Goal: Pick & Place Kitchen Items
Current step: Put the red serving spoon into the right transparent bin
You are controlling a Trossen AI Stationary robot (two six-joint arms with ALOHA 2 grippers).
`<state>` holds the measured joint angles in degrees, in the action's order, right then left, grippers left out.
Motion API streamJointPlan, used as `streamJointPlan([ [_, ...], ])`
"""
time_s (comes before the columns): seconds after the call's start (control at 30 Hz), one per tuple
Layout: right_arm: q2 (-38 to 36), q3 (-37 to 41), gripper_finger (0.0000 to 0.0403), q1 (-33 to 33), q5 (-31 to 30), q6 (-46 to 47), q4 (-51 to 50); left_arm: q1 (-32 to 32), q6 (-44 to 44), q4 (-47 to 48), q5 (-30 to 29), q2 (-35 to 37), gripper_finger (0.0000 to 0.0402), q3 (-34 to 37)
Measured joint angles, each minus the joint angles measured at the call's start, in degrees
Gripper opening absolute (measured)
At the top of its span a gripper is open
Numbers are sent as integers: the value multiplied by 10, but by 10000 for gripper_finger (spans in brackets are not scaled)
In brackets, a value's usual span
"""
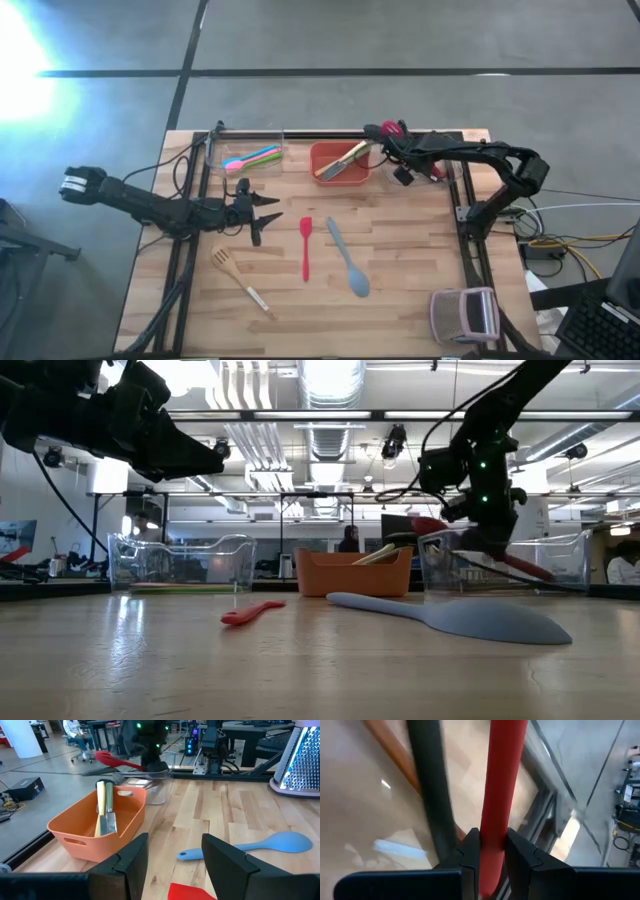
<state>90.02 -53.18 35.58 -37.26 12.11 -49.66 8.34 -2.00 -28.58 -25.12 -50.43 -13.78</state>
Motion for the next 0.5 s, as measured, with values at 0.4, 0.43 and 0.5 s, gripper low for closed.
streamJointPlan([
  [0.4,1,20,50,35,21,-6,16,0,0,-1,-4,0,186,0],
  [0.43,1,18,61,35,21,-5,20,0,0,-1,-4,0,186,0],
  [0.5,1,13,91,35,21,-5,20,0,0,-1,-4,0,186,0],
])
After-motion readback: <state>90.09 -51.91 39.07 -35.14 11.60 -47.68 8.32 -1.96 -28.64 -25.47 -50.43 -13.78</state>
